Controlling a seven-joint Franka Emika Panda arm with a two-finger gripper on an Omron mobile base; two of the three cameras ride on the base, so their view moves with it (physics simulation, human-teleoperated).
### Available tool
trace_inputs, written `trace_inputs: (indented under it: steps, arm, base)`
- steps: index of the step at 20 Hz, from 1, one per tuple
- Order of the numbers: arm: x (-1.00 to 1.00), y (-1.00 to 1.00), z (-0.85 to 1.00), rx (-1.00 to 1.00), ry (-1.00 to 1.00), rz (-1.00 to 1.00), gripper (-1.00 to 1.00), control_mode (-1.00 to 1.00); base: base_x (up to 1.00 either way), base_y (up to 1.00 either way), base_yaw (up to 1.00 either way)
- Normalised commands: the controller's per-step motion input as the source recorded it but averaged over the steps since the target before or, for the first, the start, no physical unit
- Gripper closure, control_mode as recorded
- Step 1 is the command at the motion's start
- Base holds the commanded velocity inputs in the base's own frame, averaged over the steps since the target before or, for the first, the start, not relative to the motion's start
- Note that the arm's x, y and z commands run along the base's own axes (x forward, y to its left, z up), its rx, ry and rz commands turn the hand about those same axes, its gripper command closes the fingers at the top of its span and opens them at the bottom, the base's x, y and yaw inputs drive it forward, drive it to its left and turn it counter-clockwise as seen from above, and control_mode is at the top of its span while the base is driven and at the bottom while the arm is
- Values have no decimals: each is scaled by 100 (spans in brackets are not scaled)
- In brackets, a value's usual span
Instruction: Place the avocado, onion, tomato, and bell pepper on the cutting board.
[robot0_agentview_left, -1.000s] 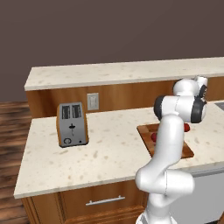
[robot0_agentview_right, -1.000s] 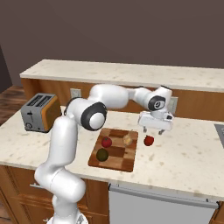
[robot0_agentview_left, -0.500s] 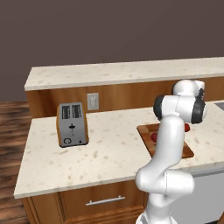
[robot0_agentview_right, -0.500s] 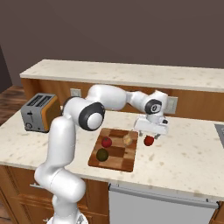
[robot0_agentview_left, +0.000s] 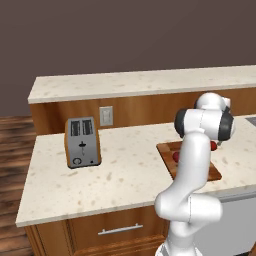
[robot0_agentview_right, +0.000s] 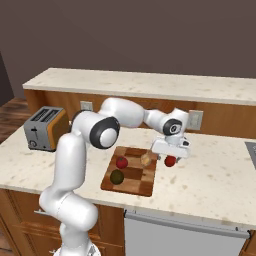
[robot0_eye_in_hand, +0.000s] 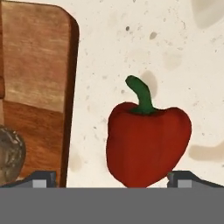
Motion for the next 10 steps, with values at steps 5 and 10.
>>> trace_inputs:
  steps: [5,10]
  arm:
    - [25,0,-20,0,1,0,-100,-100]
    - [34,0,-15,0,1,0,-100,-100]
  base:
    - [0,0,0]
    - [0,0,0]
